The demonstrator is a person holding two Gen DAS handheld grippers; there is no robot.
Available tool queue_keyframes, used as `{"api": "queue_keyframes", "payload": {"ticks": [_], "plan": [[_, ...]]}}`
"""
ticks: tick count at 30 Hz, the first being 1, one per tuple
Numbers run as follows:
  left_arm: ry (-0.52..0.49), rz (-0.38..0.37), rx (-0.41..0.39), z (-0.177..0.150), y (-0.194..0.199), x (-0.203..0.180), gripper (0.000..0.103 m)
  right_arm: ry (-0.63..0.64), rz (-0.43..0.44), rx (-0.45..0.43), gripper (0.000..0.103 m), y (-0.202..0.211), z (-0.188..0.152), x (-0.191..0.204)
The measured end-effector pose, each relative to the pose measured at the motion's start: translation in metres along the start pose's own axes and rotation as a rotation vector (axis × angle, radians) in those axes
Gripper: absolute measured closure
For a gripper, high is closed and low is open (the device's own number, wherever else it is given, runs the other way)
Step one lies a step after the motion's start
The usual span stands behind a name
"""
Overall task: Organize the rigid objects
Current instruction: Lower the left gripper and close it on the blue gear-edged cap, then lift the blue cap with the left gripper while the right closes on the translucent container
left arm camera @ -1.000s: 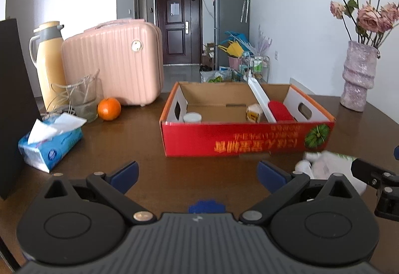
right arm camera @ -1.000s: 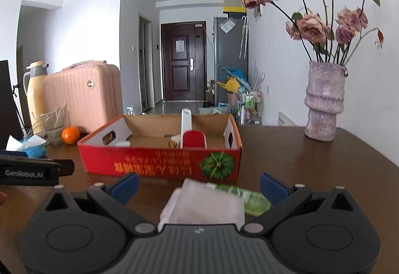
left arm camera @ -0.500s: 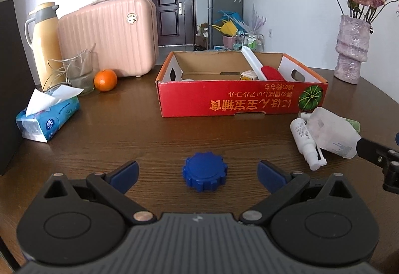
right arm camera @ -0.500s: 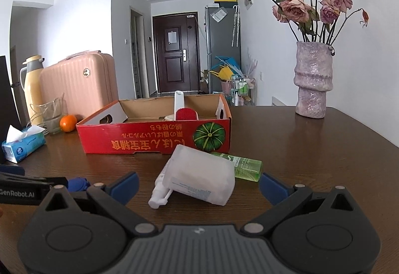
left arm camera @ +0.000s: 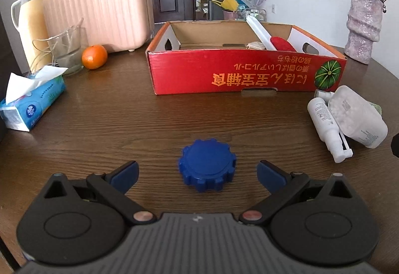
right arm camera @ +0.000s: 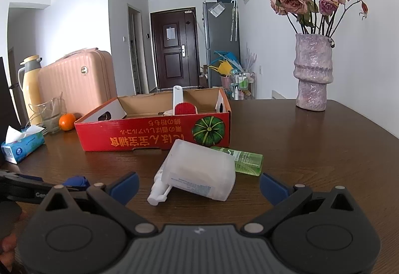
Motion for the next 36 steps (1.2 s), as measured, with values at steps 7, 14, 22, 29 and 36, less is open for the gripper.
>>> {"api": "queue_keyframes", "payload": {"ticks": [7,14,22,29,36], "plan": [[-0.004,-0.042,0.027,0.000,-0.007,-0.005,0.026,0.000,-0.006,0.014,0.000,-0.005,-0.002,0.000],[-0.017,-0.068,0.029,-0.003,-0.005,-0.008,0.051,0.001,-0.016,0.039,0.000,-0.012,-0.007,0.000],[-0.023,-0.071,-0.024,0.003,0.008,-0.007,0.051,-0.008,-0.023,0.051,0.000,-0.017,-0.010,-0.001],[-0.010,-0.077,-0.103,0.013,0.029,-0.001,0.051,-0.014,-0.029,0.049,0.000,-0.019,-0.010,-0.002],[0.015,-0.084,-0.146,0.020,0.042,0.006,0.051,-0.019,-0.013,0.040,0.000,-0.021,-0.006,-0.001]]}}
Point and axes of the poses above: each gripper's, at about its wrist camera, not at the fingertips, and y roughly against the way its jaws point, x to its left, z to its top, the point moved 8 cm from there along -y, roughly the way its jaws point, and after that the axes turned 8 degrees about y, right-handed, at the moved point
